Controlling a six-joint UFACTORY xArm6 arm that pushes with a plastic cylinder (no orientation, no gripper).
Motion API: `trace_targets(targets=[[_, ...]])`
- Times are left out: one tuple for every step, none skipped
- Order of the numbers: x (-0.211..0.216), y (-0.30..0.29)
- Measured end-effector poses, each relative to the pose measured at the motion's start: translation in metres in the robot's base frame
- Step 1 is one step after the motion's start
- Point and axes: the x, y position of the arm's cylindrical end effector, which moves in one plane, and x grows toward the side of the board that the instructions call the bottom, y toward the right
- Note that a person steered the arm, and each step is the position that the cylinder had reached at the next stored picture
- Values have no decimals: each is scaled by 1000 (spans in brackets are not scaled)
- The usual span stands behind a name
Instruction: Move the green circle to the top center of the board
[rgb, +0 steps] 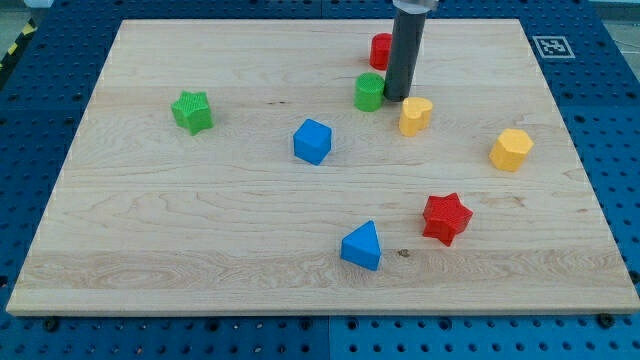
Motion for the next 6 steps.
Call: trace_targets(targets=[[2, -5], [2, -5], [9, -6], [12, -6], [13, -8], [18, -8]])
